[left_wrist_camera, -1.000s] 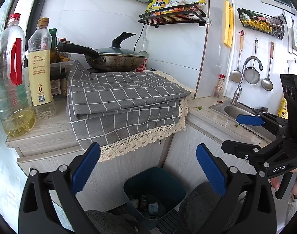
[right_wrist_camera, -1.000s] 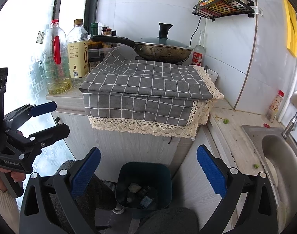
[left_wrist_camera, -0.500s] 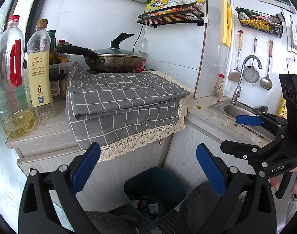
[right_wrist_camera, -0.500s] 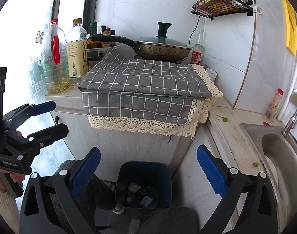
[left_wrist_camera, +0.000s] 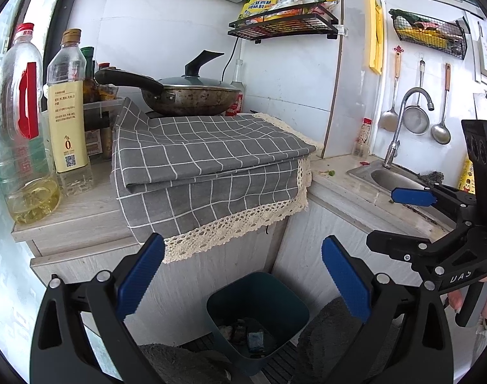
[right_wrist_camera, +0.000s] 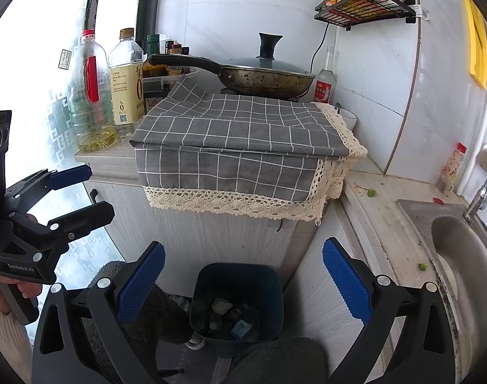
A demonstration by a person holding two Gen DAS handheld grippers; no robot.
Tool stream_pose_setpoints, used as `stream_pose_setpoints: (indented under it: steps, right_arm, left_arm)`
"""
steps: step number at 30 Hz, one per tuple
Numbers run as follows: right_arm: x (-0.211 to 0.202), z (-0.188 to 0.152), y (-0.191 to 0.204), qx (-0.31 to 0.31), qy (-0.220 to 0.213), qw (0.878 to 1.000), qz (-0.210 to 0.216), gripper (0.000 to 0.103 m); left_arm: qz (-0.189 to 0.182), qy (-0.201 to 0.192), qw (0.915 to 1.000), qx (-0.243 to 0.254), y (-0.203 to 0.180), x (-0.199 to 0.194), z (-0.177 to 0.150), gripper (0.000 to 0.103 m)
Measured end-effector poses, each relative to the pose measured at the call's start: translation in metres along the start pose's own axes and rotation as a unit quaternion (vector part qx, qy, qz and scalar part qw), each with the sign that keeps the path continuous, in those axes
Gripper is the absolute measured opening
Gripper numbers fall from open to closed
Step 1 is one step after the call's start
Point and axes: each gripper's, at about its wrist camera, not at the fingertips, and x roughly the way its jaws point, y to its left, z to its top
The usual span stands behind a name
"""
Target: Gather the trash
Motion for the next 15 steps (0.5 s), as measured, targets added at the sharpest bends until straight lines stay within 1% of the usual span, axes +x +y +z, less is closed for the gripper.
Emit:
stream_pose_setpoints:
  steps: [15]
  right_arm:
    - [-0.0005, -0.0004, 0.0012, 0.003, 0.001, 1.000, -0.001, 0.100]
  left_arm:
    - [-0.002, 0.000, 1.0000, -0.001, -0.0004, -0.0008, -0.0006, 0.100]
